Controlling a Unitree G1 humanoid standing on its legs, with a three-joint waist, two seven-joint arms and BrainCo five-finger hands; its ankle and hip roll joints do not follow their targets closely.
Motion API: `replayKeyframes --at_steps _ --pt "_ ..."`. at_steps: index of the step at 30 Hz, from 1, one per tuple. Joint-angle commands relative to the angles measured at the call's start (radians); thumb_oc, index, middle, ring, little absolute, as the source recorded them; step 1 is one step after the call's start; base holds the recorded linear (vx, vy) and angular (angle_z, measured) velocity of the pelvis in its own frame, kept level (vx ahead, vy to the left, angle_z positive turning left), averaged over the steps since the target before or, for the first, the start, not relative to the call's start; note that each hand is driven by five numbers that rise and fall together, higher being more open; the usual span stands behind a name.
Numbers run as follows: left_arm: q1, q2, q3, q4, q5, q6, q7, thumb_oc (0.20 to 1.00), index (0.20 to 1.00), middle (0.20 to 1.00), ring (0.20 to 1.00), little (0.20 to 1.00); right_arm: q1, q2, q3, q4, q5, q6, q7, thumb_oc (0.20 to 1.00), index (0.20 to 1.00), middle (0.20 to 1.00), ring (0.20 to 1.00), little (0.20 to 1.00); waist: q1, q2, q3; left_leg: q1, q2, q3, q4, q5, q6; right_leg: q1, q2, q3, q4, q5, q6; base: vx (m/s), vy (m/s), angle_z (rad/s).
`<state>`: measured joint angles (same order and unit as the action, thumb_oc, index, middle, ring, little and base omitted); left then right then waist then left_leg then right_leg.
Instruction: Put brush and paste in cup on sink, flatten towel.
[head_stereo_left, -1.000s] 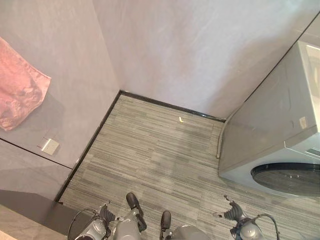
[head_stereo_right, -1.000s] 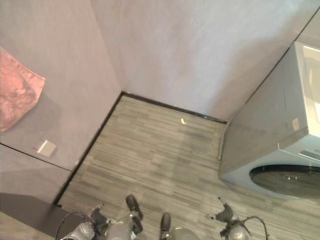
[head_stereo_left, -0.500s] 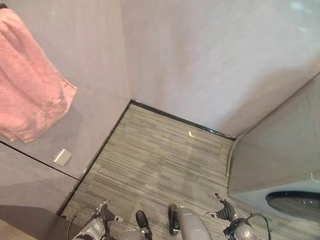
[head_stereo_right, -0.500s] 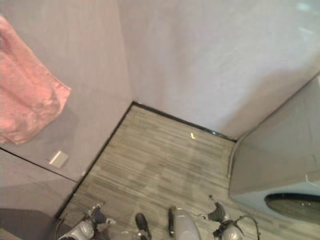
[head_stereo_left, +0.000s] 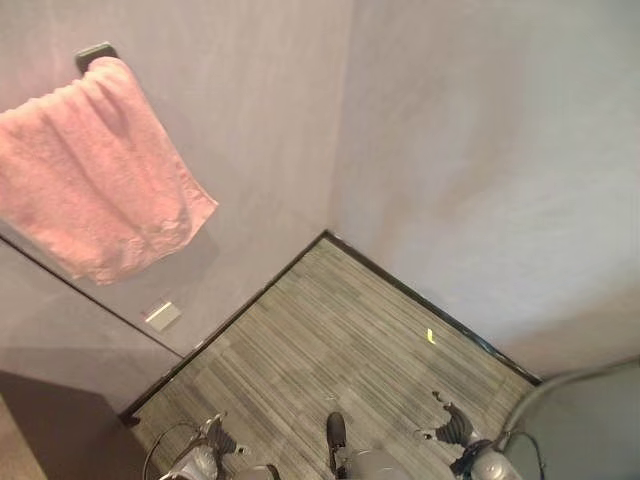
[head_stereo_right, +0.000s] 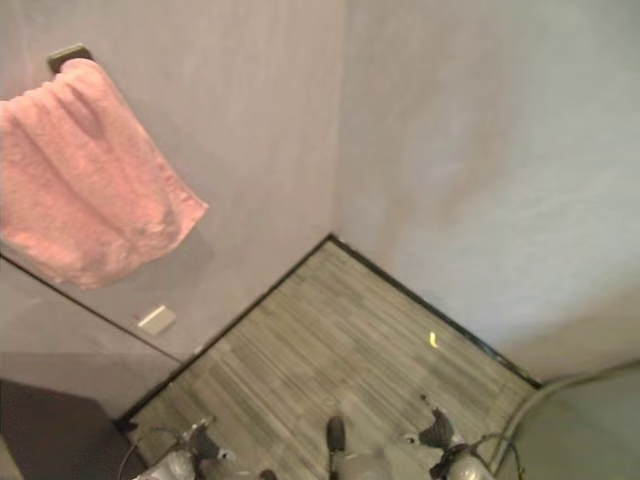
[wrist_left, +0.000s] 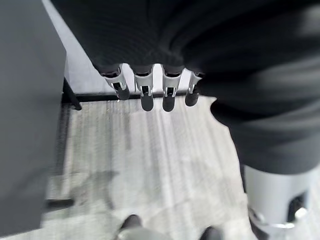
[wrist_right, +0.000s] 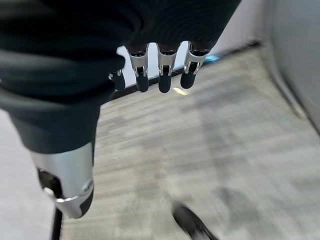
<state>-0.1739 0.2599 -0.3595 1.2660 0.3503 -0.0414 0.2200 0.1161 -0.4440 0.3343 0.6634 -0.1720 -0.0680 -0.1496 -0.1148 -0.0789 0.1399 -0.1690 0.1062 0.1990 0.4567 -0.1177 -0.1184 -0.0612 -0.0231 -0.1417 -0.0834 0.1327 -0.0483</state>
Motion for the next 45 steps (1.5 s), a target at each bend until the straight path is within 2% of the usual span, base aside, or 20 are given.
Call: replayKeyframes --at_steps 1,2,4,5,7,9,12,13,14,15,17,18,21,25,29,31,33,40,42,45 --pt "-0.048 0.057 0.009 -0.037 -0.057 0.000 0.030 1.000 1.000 1.000 1.000 1.000 0.012 -0.043 -0.051 -0.051 0.004 -0.015 -0.005 1.000 1.000 1.000 1.000 1.000 0.013 0.007 0.054 0.022 0.018 0.104 -0.229 0.178 0.039 0.006 -0.035 0.031 0.136 -0.136 0.136 0.20 0.073 0.59" --pt "-0.045 0.065 0.019 -0.038 -0.064 -0.003 0.037 1.000 1.000 1.000 1.000 1.000 0.010 -0.044 -0.047 -0.046 -0.002 -0.015 -0.007 1.000 1.000 1.000 1.000 1.000 0.023 0.014 0.046 -0.003 0.024 0.122 -0.311 0.201 0.037 0.023 -0.040 0.016 0.131 -0.154 0.142 0.25 0.113 0.73" --pt "-0.039 0.071 0.034 -0.035 -0.073 -0.003 0.036 1.000 1.000 1.000 1.000 1.000 0.015 -0.042 -0.043 -0.041 -0.013 -0.016 -0.005 1.000 1.000 1.000 1.000 1.000 0.043 0.025 0.041 -0.058 0.085 0.151 -0.413 0.287 0.015 0.058 -0.048 -0.006 0.134 -0.185 0.147 0.44 0.221 0.50" --pt "-0.034 0.078 0.044 -0.037 -0.070 -0.001 0.036 1.000 1.000 1.000 1.000 1.000 0.026 -0.043 -0.041 -0.040 -0.027 -0.014 -0.001 1.000 1.000 1.000 1.000 1.000 0.034 0.030 0.041 -0.051 0.134 0.241 -0.520 0.346 -0.004 0.088 -0.060 -0.033 0.144 -0.214 0.155 0.51 0.281 0.28" --pt "-0.029 0.080 0.051 -0.033 -0.073 0.000 0.034 1.000 1.000 1.000 1.000 1.000 0.024 -0.041 -0.037 -0.034 -0.030 -0.012 0.003 1.000 1.000 1.000 1.000 1.000 0.035 0.035 0.038 -0.047 0.147 0.251 -0.528 0.357 -0.009 0.099 -0.064 -0.036 0.150 -0.220 0.160 0.35 0.250 0.26" --pt "0.000 0.078 0.068 -0.022 -0.083 0.002 0.030 1.000 1.000 1.000 1.000 1.000 0.013 -0.038 -0.023 -0.031 -0.041 -0.006 0.013 1.000 1.000 1.000 1.000 1.000 0.041 0.045 0.018 -0.031 0.144 0.229 -0.529 0.357 -0.006 0.136 -0.079 -0.033 0.162 -0.245 0.179 0.32 0.277 0.09" --pt "0.005 0.071 0.070 -0.008 -0.086 0.004 0.029 1.000 1.000 1.000 1.000 1.000 0.000 -0.005 -0.021 -0.011 -0.036 -0.002 0.016 1.000 1.000 1.000 1.000 1.000 0.056 0.040 -0.006 -0.039 0.098 0.217 -0.475 0.343 0.015 0.168 -0.141 -0.018 0.200 -0.249 0.194 0.31 0.313 -0.17" --pt "0.009 0.068 0.068 -0.006 -0.084 0.004 0.024 1.000 1.000 1.000 1.000 1.000 -0.005 0.006 -0.023 0.003 -0.033 0.002 0.015 1.000 1.000 1.000 1.000 1.000 0.060 0.033 -0.010 -0.033 0.079 0.222 -0.461 0.317 0.031 0.158 -0.171 -0.010 0.238 -0.229 0.202 0.38 0.534 -0.37" --pt "0.012 0.064 0.049 -0.017 -0.073 0.002 0.019 1.000 1.000 1.000 1.000 1.000 -0.017 0.023 -0.024 0.013 -0.026 0.008 0.012 1.000 1.000 1.000 1.000 1.000 0.061 0.028 -0.006 -0.008 0.035 0.229 -0.451 0.279 0.065 0.108 -0.221 0.014 0.351 -0.134 0.206 0.31 0.524 -0.26" --pt "0.015 0.065 0.040 -0.030 -0.071 0.000 0.018 1.000 1.000 1.000 1.000 1.000 -0.029 0.025 -0.021 0.008 -0.019 0.005 0.014 1.000 1.000 1.000 1.000 1.000 0.062 0.029 0.001 0.002 0.020 0.227 -0.454 0.269 0.076 0.076 -0.222 0.031 0.409 -0.100 0.201 0.25 0.505 -0.20" --pt "0.016 0.067 0.031 -0.050 -0.074 -0.003 0.016 1.000 1.000 1.000 1.000 1.000 -0.044 0.026 -0.017 -0.005 -0.009 0.002 0.015 1.000 1.000 1.000 1.000 1.000 0.064 0.029 0.012 0.011 0.006 0.226 -0.452 0.252 0.090 0.043 -0.218 0.042 0.466 -0.074 0.197 0.12 0.235 0.06" --pt "0.010 0.074 0.010 -0.059 -0.071 -0.004 0.013 1.000 1.000 1.000 1.000 1.000 -0.052 0.022 -0.013 -0.025 0.016 -0.009 0.016 1.000 1.000 1.000 1.000 1.000 0.045 0.037 0.026 0.028 -0.014 0.191 -0.459 0.238 0.103 -0.004 -0.127 0.111 0.519 -0.107 0.188 0.17 0.179 0.26" --pt "0.007 0.083 0.024 -0.043 -0.074 -0.009 0.012 1.000 1.000 1.000 1.000 1.000 -0.037 0.012 -0.031 -0.084 0.078 -0.036 0.026 1.000 1.000 1.000 1.000 1.000 0.041 0.044 0.022 0.066 -0.028 0.174 -0.495 0.233 0.101 -0.042 -0.061 0.104 0.421 -0.176 0.178 0.20 0.124 0.60" --pt "0.010 0.092 0.036 -0.042 -0.066 -0.014 0.007 1.000 1.000 1.000 1.000 1.000 0.001 -0.020 -0.071 -0.155 0.130 -0.056 0.042 1.000 1.000 1.000 1.000 1.000 0.025 0.038 0.022 0.096 -0.049 0.117 -0.508 0.229 0.097 -0.044 -0.019 0.141 0.319 -0.182 0.183 0.14 -0.027 0.55" --pt "0.025 0.096 0.060 -0.028 -0.060 -0.016 0.001 1.000 1.000 1.000 1.000 1.000 0.034 -0.056 -0.122 -0.202 0.167 -0.073 0.055 1.000 1.000 1.000 1.000 1.000 0.029 0.024 0.014 0.118 -0.052 0.090 -0.506 0.220 0.095 -0.009 -0.017 0.150 0.276 -0.172 0.185 0.11 -0.098 0.80" --pt "0.079 0.098 0.109 -0.024 -0.078 -0.024 -0.010 1.000 1.000 1.000 1.000 1.000 0.038 -0.121 -0.191 -0.261 0.201 -0.087 0.083 1.000 1.000 1.000 1.000 1.000 0.062 0.012 -0.010 0.128 -0.040 0.093 -0.512 0.235 0.074 0.052 -0.015 0.116 0.182 -0.160 0.178 0.08 -0.232 0.00" --pt "0.089 0.100 0.117 -0.035 -0.090 -0.028 -0.014 1.000 1.000 1.000 1.000 1.000 0.046 -0.138 -0.207 -0.288 0.208 -0.087 0.092 1.000 1.000 1.000 1.000 1.000 0.065 0.011 -0.009 0.125 -0.034 0.086 -0.511 0.243 0.067 0.061 -0.010 0.109 0.170 -0.159 0.174 0.01 -0.214 -0.18" --pt "0.139 0.143 0.144 -0.182 -0.144 -0.069 -0.039 1.000 1.000 1.000 1.000 1.000 0.057 -0.254 -0.318 -0.369 0.324 -0.111 0.139 1.000 1.000 1.000 1.000 1.000 0.102 0.012 0.026 0.024 0.009 -0.010 -0.534 0.351 0.003 0.085 0.018 0.018 0.079 -0.151 0.146 -0.08 -0.196 0.38" --pt "0.144 0.156 0.147 -0.221 -0.160 -0.082 -0.042 1.000 1.000 1.000 1.000 1.000 0.028 -0.263 -0.331 -0.369 0.390 -0.124 0.144 1.000 1.000 1.000 1.000 1.000 0.108 0.017 0.034 0.003 0.008 -0.043 -0.535 0.360 -0.009 0.078 0.014 -0.002 0.072 -0.141 0.147 -0.09 -0.064 0.52" --pt "0.154 0.177 0.146 -0.285 -0.162 -0.091 -0.048 1.000 1.000 1.000 1.000 1.000 0.009 -0.274 -0.353 -0.375 0.437 -0.127 0.143 1.000 1.000 1.000 1.000 1.000 0.106 0.014 0.040 0.018 0.013 -0.032 -0.513 0.333 -0.001 0.062 -0.001 -0.017 0.077 -0.131 0.145 -0.16 -0.012 0.27"
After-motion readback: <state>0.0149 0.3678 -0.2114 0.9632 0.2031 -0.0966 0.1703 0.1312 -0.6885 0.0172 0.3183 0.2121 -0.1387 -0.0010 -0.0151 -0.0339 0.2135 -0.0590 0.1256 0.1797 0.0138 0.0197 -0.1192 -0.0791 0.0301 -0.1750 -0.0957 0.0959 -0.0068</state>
